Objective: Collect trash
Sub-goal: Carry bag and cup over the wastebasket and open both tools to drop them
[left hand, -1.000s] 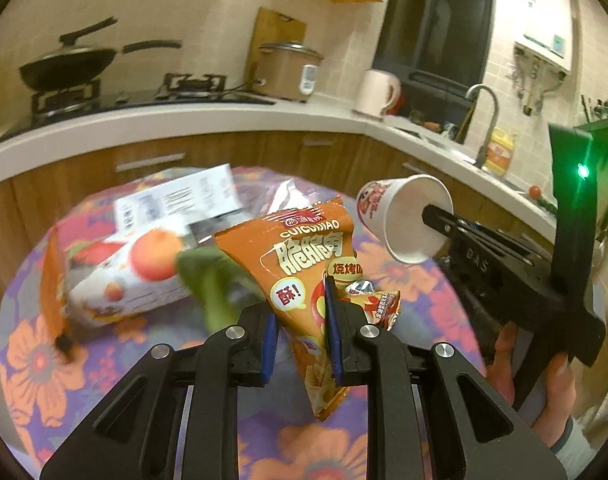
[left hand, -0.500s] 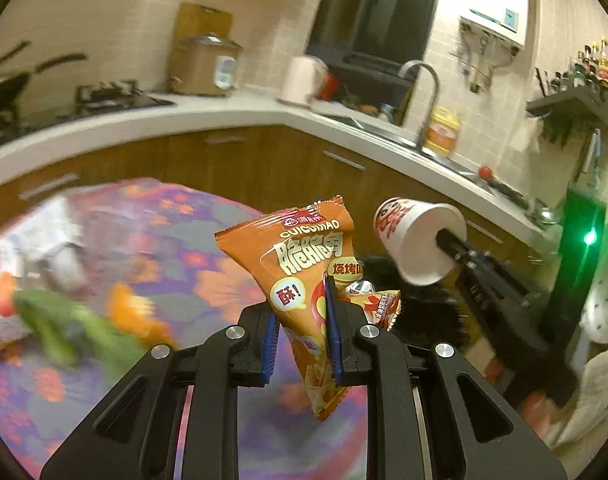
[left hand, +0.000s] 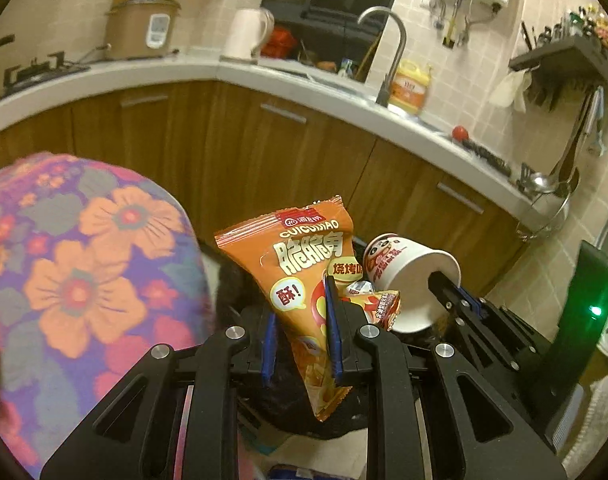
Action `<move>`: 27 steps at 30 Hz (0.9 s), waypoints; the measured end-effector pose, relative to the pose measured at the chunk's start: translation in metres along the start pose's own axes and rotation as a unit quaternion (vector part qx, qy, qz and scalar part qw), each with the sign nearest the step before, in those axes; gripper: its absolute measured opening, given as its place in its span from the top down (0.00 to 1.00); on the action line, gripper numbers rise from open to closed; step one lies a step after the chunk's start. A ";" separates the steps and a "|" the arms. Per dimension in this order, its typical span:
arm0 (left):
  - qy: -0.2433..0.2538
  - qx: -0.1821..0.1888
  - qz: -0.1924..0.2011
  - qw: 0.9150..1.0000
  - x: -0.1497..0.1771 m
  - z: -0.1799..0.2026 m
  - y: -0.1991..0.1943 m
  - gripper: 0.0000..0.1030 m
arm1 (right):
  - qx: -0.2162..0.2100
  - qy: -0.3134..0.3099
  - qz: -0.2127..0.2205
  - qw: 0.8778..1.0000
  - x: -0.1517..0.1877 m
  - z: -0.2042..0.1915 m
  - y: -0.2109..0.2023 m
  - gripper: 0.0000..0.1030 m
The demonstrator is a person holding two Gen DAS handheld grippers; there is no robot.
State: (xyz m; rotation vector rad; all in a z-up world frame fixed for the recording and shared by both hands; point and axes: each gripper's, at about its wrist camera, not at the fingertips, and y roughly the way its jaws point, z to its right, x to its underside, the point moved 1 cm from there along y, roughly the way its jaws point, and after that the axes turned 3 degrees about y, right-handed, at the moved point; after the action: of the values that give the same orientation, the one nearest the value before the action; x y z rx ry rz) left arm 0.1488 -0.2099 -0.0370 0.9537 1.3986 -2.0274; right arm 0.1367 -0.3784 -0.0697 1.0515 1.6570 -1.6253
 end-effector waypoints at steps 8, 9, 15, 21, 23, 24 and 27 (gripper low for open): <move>0.002 0.020 -0.032 0.999 0.011 0.002 0.035 0.69 | 0.006 0.022 -0.057 0.998 0.018 0.017 0.031 0.99; 0.003 0.021 -0.035 0.999 0.012 0.002 0.037 0.69 | 0.002 0.026 -0.066 0.998 0.020 0.018 0.034 0.99; -0.001 0.029 -0.050 0.998 0.015 0.000 0.044 0.52 | -0.001 0.030 -0.104 0.994 0.031 0.020 0.046 0.96; -0.011 0.031 -0.041 0.999 0.013 -0.007 0.034 0.49 | 0.003 0.028 -0.123 0.992 0.039 0.018 0.051 0.81; -0.019 0.035 -0.036 0.999 0.011 -0.010 0.028 0.49 | 0.008 0.027 -0.121 0.992 0.041 0.017 0.049 0.64; -0.022 0.036 -0.034 0.999 0.010 -0.011 0.026 0.49 | 0.008 0.028 -0.118 0.993 0.041 0.018 0.047 0.53; -0.034 0.044 -0.021 0.998 0.007 -0.015 0.013 0.49 | 0.007 0.034 -0.111 0.993 0.038 0.019 0.040 0.53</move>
State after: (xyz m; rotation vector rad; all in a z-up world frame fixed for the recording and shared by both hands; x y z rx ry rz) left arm 0.1582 -0.2004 -0.0537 0.8908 1.3126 -2.1475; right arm 0.1487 -0.3939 -0.1246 0.9680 1.8665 -1.7605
